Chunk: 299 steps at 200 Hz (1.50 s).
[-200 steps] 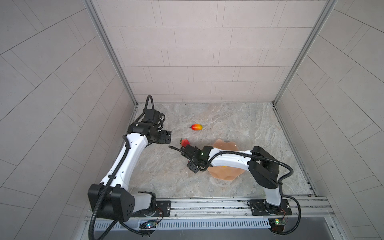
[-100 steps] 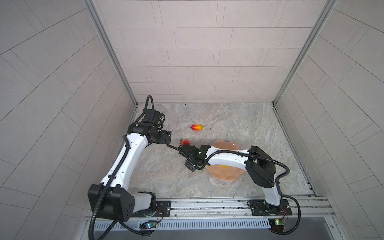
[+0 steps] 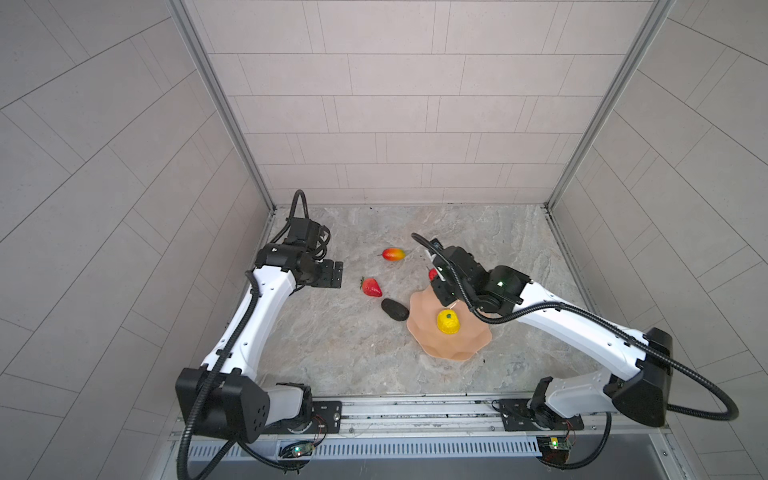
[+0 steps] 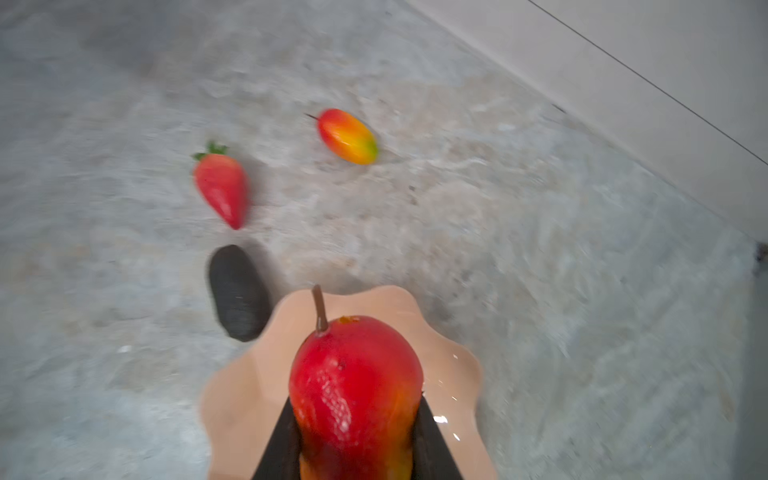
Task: Place and organize the fake fruits in the fruit bowl
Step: 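Lower the mango into the bowl next to the lemon and release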
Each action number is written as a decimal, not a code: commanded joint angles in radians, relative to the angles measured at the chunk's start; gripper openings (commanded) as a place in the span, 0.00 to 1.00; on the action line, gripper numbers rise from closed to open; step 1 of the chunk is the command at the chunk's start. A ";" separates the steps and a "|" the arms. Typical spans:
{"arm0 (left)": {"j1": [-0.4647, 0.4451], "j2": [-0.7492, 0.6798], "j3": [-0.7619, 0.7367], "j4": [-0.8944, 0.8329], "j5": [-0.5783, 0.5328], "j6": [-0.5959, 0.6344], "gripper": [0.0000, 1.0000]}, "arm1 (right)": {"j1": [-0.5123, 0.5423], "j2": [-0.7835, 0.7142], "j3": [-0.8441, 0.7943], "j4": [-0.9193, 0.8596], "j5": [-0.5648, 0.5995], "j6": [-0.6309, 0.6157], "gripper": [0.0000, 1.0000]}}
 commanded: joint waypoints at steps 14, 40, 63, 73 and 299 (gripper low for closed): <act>0.006 -0.014 -0.009 -0.002 0.010 0.007 1.00 | -0.076 -0.113 -0.183 -0.028 0.050 0.075 0.05; 0.006 -0.012 -0.008 -0.001 0.013 0.007 1.00 | -0.128 -0.126 -0.274 0.029 -0.029 0.100 0.05; 0.006 -0.011 -0.009 -0.002 0.013 0.008 1.00 | -0.137 -0.091 -0.323 0.086 -0.063 0.116 0.08; 0.005 -0.011 -0.009 -0.002 0.014 0.007 1.00 | -0.139 -0.070 -0.335 0.106 -0.080 0.127 0.10; 0.006 -0.015 -0.006 -0.001 0.020 0.009 1.00 | -0.185 0.097 -0.352 0.189 -0.106 0.107 0.47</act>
